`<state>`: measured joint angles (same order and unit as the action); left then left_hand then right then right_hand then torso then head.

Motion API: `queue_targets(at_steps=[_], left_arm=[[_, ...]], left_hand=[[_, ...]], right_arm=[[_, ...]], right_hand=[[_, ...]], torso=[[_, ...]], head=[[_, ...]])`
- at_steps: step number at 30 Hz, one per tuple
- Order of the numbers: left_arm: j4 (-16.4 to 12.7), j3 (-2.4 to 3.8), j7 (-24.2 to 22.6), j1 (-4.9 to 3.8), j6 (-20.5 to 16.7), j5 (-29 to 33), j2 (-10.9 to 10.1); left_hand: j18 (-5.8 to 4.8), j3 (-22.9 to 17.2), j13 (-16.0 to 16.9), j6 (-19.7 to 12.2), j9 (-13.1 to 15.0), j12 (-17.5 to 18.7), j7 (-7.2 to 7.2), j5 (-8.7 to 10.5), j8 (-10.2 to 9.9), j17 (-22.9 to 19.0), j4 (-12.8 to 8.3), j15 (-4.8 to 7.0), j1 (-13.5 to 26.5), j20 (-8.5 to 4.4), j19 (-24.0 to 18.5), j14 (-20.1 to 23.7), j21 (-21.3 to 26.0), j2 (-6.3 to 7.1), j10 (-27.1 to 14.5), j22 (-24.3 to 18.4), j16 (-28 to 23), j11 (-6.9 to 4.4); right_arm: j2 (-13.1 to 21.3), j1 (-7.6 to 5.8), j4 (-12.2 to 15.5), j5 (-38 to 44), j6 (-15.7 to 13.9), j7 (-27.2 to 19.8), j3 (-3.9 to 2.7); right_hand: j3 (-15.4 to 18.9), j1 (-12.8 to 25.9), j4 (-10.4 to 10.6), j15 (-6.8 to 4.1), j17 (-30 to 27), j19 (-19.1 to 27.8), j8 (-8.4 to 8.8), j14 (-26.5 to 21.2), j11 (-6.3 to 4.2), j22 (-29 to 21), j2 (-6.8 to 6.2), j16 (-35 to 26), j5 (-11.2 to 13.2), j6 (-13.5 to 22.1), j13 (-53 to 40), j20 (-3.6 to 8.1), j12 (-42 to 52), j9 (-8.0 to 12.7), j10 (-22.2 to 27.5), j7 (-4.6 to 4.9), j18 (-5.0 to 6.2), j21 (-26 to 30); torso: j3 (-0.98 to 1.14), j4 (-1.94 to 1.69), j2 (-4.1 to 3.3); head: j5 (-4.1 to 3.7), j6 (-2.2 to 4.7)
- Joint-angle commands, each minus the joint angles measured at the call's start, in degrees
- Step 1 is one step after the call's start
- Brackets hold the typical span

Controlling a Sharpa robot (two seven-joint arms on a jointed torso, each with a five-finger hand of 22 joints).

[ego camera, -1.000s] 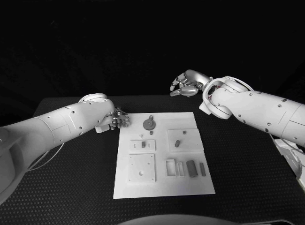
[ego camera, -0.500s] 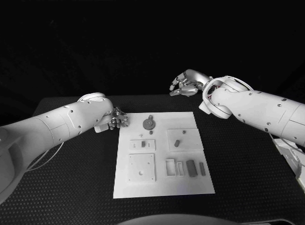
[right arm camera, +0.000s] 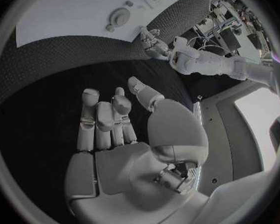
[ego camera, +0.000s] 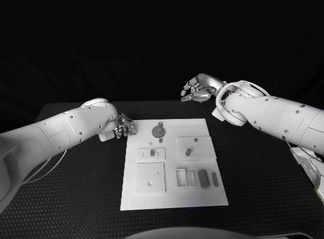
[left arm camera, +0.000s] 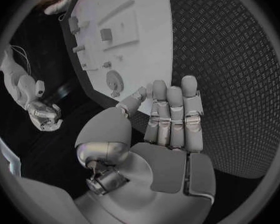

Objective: Assemble the parts on the task board

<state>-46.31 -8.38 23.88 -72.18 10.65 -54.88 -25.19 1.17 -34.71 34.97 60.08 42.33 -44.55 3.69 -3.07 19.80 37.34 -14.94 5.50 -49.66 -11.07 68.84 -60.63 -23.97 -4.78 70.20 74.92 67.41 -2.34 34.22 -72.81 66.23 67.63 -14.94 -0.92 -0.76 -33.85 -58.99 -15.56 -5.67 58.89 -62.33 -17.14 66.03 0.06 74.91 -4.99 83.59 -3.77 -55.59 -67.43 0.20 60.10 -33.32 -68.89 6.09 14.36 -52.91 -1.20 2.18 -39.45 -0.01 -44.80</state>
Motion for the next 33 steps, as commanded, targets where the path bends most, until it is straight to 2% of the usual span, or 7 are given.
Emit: queue_targets(at_steps=[1, 5, 14, 19, 22, 26, 33], left_arm=[[-1.8, 0.14, -1.2, -0.19, 0.7, 6.1, -1.1], [-6.0, 0.57, -0.6, -0.72, 1.1, 10.5, -3.4], [-16.8, 1.01, 0.5, -2.60, -2.6, 10.8, -8.7], [-20.6, 0.97, 1.0, -2.67, -3.2, 10.8, -10.4], [-22.7, 0.93, 1.5, -2.63, -4.2, 10.2, -11.4], [-25.5, 0.74, 2.2, -2.36, -6.1, 5.4, -12.3], [-27.8, -0.34, 3.6, -2.03, -7.6, 1.5, -12.7]], left_hand=[[1.00, -0.3, 0.0, 0.6, 0.5, -0.3, 0.00, -0.19, 0.3, 0.0, -0.2, 0.26, -1.0, -0.25, 0.4, -0.4, -0.3, -2.10, 0.4, 1.4, 0.4, -0.13], [1.01, -0.4, 0.0, 1.0, 0.6, -0.4, -0.14, -0.93, 0.5, 0.0, -0.4, 0.21, -0.7, -0.25, 0.4, -0.6, -0.5, -2.02, 0.8, 1.3, 0.6, -0.24], [1.07, -0.5, 0.0, 1.2, 0.6, -0.4, -0.23, -1.31, 0.6, 0.0, -0.5, 0.25, -0.4, -0.28, 0.5, -0.8, -0.7, -1.89, 1.1, 1.3, 0.6, -0.33], [1.09, -0.5, -0.1, 1.3, 0.6, -0.4, -0.27, -1.37, 0.7, 0.0, -0.5, 0.29, -0.2, -0.30, 0.6, -0.9, -0.8, -1.70, 1.2, 1.3, 0.6, -0.37], [1.12, -0.6, -0.1, 1.3, 0.6, -0.4, -0.29, -1.39, 0.7, -0.1, -0.4, 0.31, -0.1, -0.32, 0.7, -0.9, -0.9, -1.64, 1.3, 1.3, 0.7, -0.39], [1.16, -0.7, -0.1, 1.4, 0.6, -0.4, -0.32, -1.40, 0.7, -0.1, -0.5, 0.36, -0.1, -0.36, 0.7, -1.0, -0.9, -1.63, 1.4, 1.3, 0.7, -0.44], [1.26, -0.9, -0.1, 1.4, 0.6, -0.5, -0.44, -1.17, 0.8, -0.1, -0.5, 0.71, -0.1, -0.56, 1.3, -1.5, -1.3, -1.52, 1.8, 1.3, 0.8, -0.59]], right_arm=[[0.2, 0.03, 0.1, 0.0, 0.5, -0.3, -0.04], [0.5, 0.03, 0.1, 0.0, 0.4, -0.3, -0.04], [1.0, 0.03, 0.3, 0.0, 0.5, -0.2, -0.04], [1.1, 0.03, 0.4, 0.0, 0.5, -0.2, -0.04], [1.2, 0.03, 0.4, 0.0, 0.5, -0.2, -0.04], [1.3, 0.03, 0.4, 0.0, 0.5, -0.1, -0.04], [1.4, 0.03, 0.5, 0.0, 0.5, -0.1, -0.04]], right_hand=[[0.0, 0.6, 0.4, -0.19, 0.0, -0.3, 0.38, -0.1, 0.00, 0.9, -0.04, 0.0, -0.1, 0.0, -0.1, 0.10, -0.1, -0.1, 0.3, 0.34, 0.64, 0.2], [-0.1, 0.6, 0.4, -0.20, 0.0, -0.3, 0.38, -0.1, 0.00, 0.9, -0.04, 0.0, -0.1, 0.0, -0.1, 0.10, -0.1, -0.1, 0.3, 0.34, 0.64, 0.2], [0.0, 0.6, 0.4, -0.19, 0.0, -0.3, 0.40, -0.1, 0.00, 0.9, -0.08, 0.0, -0.1, 0.0, -0.1, 0.10, -0.1, -0.1, 0.3, 0.35, 0.64, 0.2], [0.0, 0.6, 0.4, -0.19, 0.0, -0.3, 0.40, -0.2, 0.00, 0.9, -0.09, 0.0, -0.1, 0.0, -0.1, 0.10, -0.1, -0.1, 0.3, 0.34, 0.64, 0.2], [0.0, 0.6, 0.4, -0.19, 0.0, -0.3, 0.41, -0.2, 0.00, 0.9, -0.09, 0.0, -0.1, 0.0, -0.1, 0.11, -0.1, -0.2, 0.3, 0.34, 0.64, 0.2], [-0.1, 0.5, 0.4, -0.19, 0.0, -0.3, 0.41, -0.1, 0.00, 0.9, -0.08, 0.0, -0.1, 0.0, -0.1, 0.11, -0.1, -0.2, 0.3, 0.34, 0.64, 0.2], [-0.1, 0.5, 0.4, -0.20, 0.0, -0.3, 0.42, -0.1, 0.00, 0.9, -0.08, 0.0, -0.1, 0.0, -0.1, 0.11, -0.1, -0.2, 0.3, 0.34, 0.64, 0.2]], torso=[[0.04, -0.03, 0.01], [0.07, -0.13, 0.05], [0.02, -0.26, 0.02], [0.06, -0.02, 0.00], [0.03, -0.06, -0.05], [0.02, -0.13, -0.05], [0.03, -0.12, 0.01]], head=[[0.07, 0.06], [0.03, 0.09], [0.19, -0.05], [0.47, -0.02], [0.41, -0.11], [0.34, -0.43], [0.47, -0.71]])
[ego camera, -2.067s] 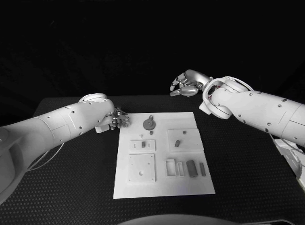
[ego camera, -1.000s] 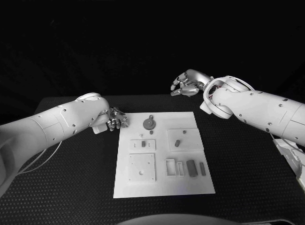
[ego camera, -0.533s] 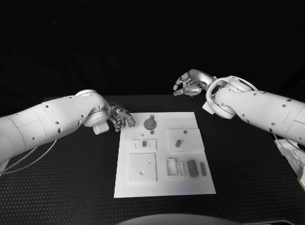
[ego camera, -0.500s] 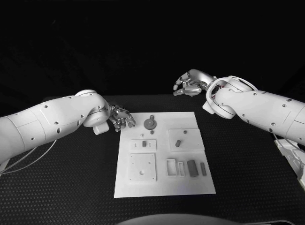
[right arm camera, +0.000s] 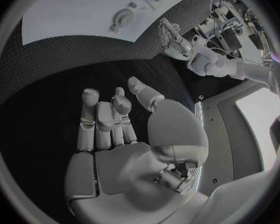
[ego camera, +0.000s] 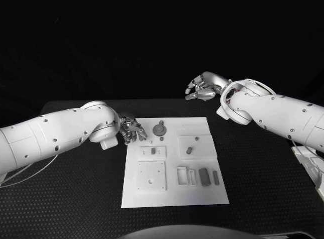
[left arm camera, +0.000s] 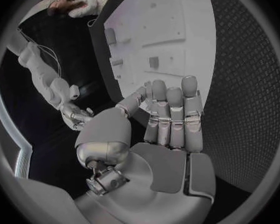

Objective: Assemble the parts on the task board

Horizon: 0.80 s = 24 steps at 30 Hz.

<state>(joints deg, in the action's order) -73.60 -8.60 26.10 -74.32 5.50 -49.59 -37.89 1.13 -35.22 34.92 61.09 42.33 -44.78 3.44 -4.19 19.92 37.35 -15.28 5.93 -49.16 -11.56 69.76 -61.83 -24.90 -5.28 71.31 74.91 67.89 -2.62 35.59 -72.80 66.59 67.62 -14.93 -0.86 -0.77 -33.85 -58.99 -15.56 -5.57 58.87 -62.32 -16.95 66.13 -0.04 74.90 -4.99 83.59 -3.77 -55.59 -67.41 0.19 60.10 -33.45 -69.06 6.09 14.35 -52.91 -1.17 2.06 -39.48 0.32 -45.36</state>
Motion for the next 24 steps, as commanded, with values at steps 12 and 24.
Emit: queue_targets(at_steps=[12, 24], left_arm=[[-1.0, -2.37, 2.3, 0.97, -1.2, -4.0, 0.6], [-0.3, -3.15, 3.2, 1.72, -1.6, -5.0, 1.7]], left_hand=[[1.26, -0.6, 2.1, 0.7, 0.6, -4.0, -0.69, -0.08, 0.8, 1.7, -0.7, 1.68, -0.5, -1.26, 1.9, -1.5, -3.4, -0.71, 1.9, 1.5, 4.0, -0.89], [0.99, -0.2, 7.7, 1.7, 1.3, -10.5, -1.48, -0.29, 1.7, 4.8, -0.4, 3.76, 0.0, -3.05, 2.4, -1.6, -9.0, -0.51, 1.2, 1.5, 8.8, -1.78]], right_arm=[[0.1, 0.02, 0.1, 0.0, 0.7, -0.1, -0.03], [0.0, 0.02, 0.1, 0.0, 0.8, -0.2, -0.03]], right_hand=[[-0.1, 0.5, 0.3, -0.30, 0.1, -0.3, 0.24, -0.2, 0.09, 0.9, -0.05, 0.0, -0.1, 0.0, -0.1, 0.13, -0.1, -0.1, 0.5, 0.34, 0.64, 0.2], [-0.1, 0.4, 0.3, -0.31, 0.1, -0.3, 0.25, -0.2, 0.09, 1.0, 0.00, 0.0, -0.1, 0.0, -0.1, 0.14, -0.1, -0.2, 0.5, 0.33, 0.65, 0.2]], torso=[[-0.02, 0.03, 0.02], [-0.02, 0.15, 0.02]], head=[[0.27, -0.52], [0.19, -0.78]])
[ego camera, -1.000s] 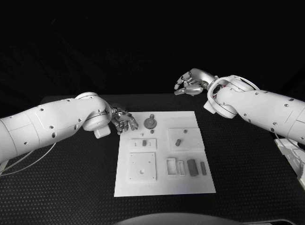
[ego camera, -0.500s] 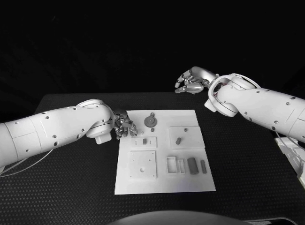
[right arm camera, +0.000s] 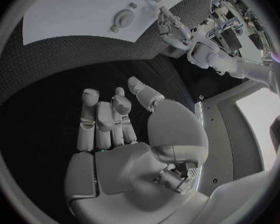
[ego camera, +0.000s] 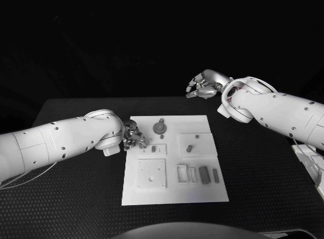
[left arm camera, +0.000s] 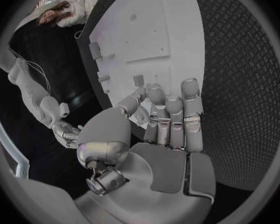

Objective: Assemble the parts on the task board

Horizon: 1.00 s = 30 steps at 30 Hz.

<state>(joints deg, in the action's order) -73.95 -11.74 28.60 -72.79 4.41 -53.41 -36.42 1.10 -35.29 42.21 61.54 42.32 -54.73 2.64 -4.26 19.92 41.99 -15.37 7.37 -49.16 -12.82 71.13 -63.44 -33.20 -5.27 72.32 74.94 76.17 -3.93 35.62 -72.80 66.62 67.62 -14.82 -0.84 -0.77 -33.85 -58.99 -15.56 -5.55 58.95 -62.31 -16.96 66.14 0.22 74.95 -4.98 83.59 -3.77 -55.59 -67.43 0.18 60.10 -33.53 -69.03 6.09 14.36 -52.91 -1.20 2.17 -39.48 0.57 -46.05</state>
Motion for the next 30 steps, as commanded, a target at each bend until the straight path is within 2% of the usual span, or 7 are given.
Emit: queue_targets(at_steps=[1, 8, 30], left_arm=[[0.0, 0.00, 0.8, 0.24, -0.5, -1.4, 0.2], [0.3, -0.01, 0.8, 0.59, -1.2, -2.4, 0.5], [0.0, -0.17, 1.4, 1.21, -0.8, -5.1, 0.8]], left_hand=[[1.02, -0.2, 0.4, 1.2, 1.4, -0.6, -0.71, -0.22, 1.8, 0.2, -0.3, 2.35, 0.0, -1.83, 1.0, 0.0, -0.8, -0.50, 0.2, 1.5, 0.6, -0.49], [1.02, -0.1, 0.7, 1.3, 1.6, -0.8, -0.81, -0.20, 1.9, 0.3, -0.2, 2.49, 0.1, -2.00, 1.0, -0.2, -1.3, -0.47, 0.3, 1.4, 0.7, -0.59], [1.05, -0.2, 1.4, 1.3, 2.2, -1.6, -1.04, -0.08, 2.2, 0.5, 0.0, 2.97, 0.3, -2.50, 1.3, -0.7, -2.8, -0.48, 0.7, 1.4, 1.3, -0.84]], right_arm=[[0.0, 0.02, 0.1, 0.0, 0.7, -0.2, -0.03], [0.0, 0.02, 0.1, 0.0, 0.6, -0.2, -0.03], [0.1, 0.02, 0.2, 0.0, 0.7, -0.3, -0.03]], right_hand=[[-0.1, 0.4, 0.3, -0.32, 0.0, -0.3, 0.26, -0.2, -0.17, 0.9, 0.00, 0.0, -0.1, 0.0, -0.1, 0.15, -0.1, -0.1, 0.4, 0.33, 0.64, 0.2], [-0.1, 0.5, 0.3, -0.32, 0.0, -0.3, 0.27, -0.2, -0.16, 0.9, -0.01, 0.0, -0.1, 0.0, -0.1, 0.14, -0.1, -0.1, 0.4, 0.34, 0.64, 0.2], [-0.1, 0.5, 0.3, -0.32, 0.0, -0.3, 0.31, -0.2, -0.16, 0.9, -0.02, 0.0, -0.1, 0.0, -0.1, 0.14, -0.1, -0.2, 0.4, 0.34, 0.64, 0.2]], torso=[[0.01, 0.05, 0.01], [0.03, -0.05, 0.01], [0.04, -0.02, 0.03]], head=[[-0.06, -0.09], [-0.19, -0.21], [-0.21, -0.51]])
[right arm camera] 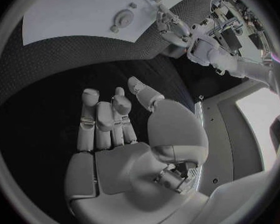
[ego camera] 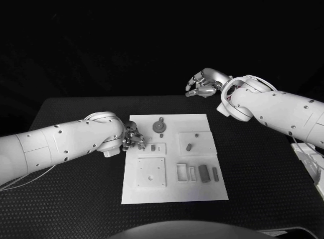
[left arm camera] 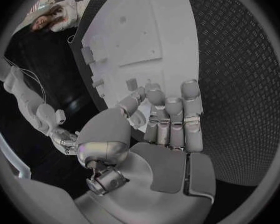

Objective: Assemble the parts on the task board

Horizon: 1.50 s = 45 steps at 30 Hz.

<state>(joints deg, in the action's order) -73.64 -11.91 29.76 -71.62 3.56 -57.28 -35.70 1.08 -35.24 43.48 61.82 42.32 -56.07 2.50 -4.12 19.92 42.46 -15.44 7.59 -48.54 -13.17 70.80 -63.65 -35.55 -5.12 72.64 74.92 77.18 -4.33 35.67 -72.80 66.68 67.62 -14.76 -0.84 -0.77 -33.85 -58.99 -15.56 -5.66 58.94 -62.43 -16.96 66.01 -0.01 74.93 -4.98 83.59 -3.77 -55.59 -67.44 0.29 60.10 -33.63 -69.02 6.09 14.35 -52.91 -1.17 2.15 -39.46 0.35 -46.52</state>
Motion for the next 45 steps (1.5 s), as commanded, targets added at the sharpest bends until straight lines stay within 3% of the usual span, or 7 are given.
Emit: queue_targets(at_steps=[1, 45], left_arm=[[-0.3, 0.00, 0.3, 0.05, 0.1, -1.2, 0.0], [-1.1, -0.02, 0.7, 0.18, 0.8, -1.5, -0.1]], left_hand=[[1.07, -0.3, 0.1, 1.0, 2.1, -0.3, -0.90, -0.21, 2.2, 0.1, 0.0, 2.77, -0.3, -2.17, 1.6, -0.5, -0.5, -0.62, 0.4, 1.4, 0.4, -0.43], [1.12, -0.4, 1.0, 0.9, 2.1, -1.2, -0.92, 0.16, 1.9, 0.3, -0.2, 2.99, -0.2, -2.52, 1.8, -1.0, -2.0, -1.02, 0.5, 1.4, 1.1, -0.47]], right_arm=[[0.0, 0.02, 0.1, 0.0, 0.6, -0.3, -0.03], [-0.1, 0.03, 0.0, 0.0, 1.0, -0.2, -0.03]], right_hand=[[-0.1, 0.5, 0.3, -0.22, 0.0, -0.2, 0.31, -0.1, 0.07, 0.9, -0.02, 0.0, -0.1, 0.0, -0.1, 0.02, -0.1, -0.1, 0.4, 0.34, 0.64, 0.2], [-0.1, 0.5, 0.3, -0.21, 0.0, -0.2, 0.38, -0.1, 0.07, 0.9, 0.00, 0.0, -0.1, 0.0, -0.1, 0.02, -0.1, -0.2, 0.4, 0.34, 0.64, 0.2]], torso=[[0.01, 0.00, 0.01], [-0.01, -0.02, -0.02]], head=[[0.00, -0.05], [0.24, -0.27]])
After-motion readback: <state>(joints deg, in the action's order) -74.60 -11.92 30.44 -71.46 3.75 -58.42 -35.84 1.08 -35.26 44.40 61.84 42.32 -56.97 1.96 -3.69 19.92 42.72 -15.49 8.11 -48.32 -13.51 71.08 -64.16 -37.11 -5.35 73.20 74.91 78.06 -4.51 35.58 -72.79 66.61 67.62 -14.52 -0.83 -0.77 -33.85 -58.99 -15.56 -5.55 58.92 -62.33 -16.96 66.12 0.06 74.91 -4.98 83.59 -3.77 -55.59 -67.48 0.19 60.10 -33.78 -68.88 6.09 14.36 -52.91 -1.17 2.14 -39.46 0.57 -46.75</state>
